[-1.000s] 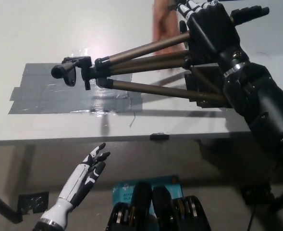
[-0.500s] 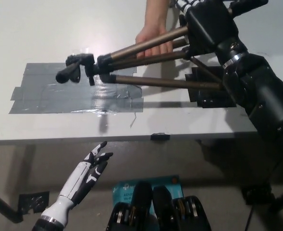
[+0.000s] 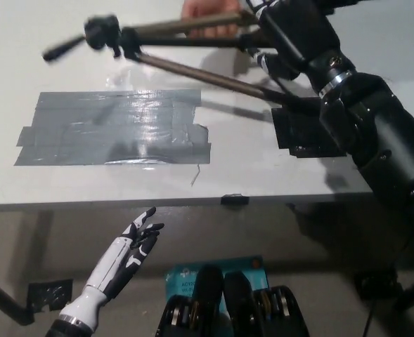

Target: A tripod is kept on the middle of the desk infront of the robot and the robot grabs one of its legs to pick it up and hands it to a person

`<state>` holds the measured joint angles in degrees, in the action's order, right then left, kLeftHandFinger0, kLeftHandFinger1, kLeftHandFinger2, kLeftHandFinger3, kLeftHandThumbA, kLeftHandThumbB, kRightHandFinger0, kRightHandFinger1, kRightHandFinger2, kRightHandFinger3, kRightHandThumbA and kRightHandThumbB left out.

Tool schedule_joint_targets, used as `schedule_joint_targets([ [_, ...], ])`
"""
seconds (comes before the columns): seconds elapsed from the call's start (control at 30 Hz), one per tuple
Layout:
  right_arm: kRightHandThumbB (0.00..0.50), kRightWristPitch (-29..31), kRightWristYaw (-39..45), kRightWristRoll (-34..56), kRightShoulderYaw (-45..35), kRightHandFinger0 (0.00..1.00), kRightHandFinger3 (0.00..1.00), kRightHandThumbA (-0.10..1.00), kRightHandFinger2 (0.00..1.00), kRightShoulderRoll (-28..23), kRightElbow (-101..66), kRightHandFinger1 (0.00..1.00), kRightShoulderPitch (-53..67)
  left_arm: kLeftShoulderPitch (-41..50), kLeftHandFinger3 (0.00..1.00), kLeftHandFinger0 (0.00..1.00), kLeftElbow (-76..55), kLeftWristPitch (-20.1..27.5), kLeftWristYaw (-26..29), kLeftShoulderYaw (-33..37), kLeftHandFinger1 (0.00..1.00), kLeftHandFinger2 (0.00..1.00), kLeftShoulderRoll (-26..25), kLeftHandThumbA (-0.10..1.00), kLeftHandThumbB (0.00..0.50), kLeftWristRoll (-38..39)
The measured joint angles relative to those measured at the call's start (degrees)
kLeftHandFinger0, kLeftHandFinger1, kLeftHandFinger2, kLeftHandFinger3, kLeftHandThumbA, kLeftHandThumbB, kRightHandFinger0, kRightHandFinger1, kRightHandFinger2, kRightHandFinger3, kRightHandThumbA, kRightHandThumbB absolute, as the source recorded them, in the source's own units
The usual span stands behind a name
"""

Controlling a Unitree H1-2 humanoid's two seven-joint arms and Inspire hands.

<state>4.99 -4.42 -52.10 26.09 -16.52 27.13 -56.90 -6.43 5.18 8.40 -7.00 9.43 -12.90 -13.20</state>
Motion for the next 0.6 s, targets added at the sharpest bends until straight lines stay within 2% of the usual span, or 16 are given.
schedule_joint_targets([
  [0.13, 0.500, -1.8, 5.0, 3.3, 0.0, 1.00, 1.00, 0.90, 1.00, -0.1, -3.7, 1.00, 1.6, 0.0, 1.00, 0.81, 0.5, -0.3, 0.0, 0.0, 0.84, 0.86, 0.0, 1.00, 0.091, 0.0],
  [0.17, 0.500, -1.8, 5.0, 3.3, 0.0, 1.00, 1.00, 0.93, 1.00, -0.1, -3.7, 1.00, 1.6, 0.0, 1.00, 0.84, 0.5, -0.3, 0.0, 0.0, 0.84, 0.87, 0.0, 1.00, 0.088, 0.0],
  [0.33, 0.500, -4.6, 11.3, 8.2, 0.0, 1.00, 1.00, 0.90, 1.00, -0.9, -9.1, 1.00, 3.2, 0.0, 1.00, 0.87, 0.8, -0.4, 0.0, 0.0, 0.83, 0.85, 0.0, 1.00, 0.066, 0.0],
  [0.5, 0.500, -8.0, 16.7, 13.8, -0.1, 1.00, 1.00, 0.92, 1.00, -2.0, -14.5, 1.00, 3.9, 0.0, 1.00, 0.87, 1.0, -0.5, 0.0, 0.0, 0.84, 0.86, 0.0, 1.00, 0.071, 0.0],
  [0.6, 0.500, -9.8, 19.1, 16.8, -0.3, 1.00, 1.00, 0.90, 1.00, -2.8, -18.2, 1.00, 4.2, 0.0, 1.00, 0.87, 1.0, -0.5, 0.0, 0.0, 0.84, 0.86, 0.0, 1.00, 0.076, 0.0],
])
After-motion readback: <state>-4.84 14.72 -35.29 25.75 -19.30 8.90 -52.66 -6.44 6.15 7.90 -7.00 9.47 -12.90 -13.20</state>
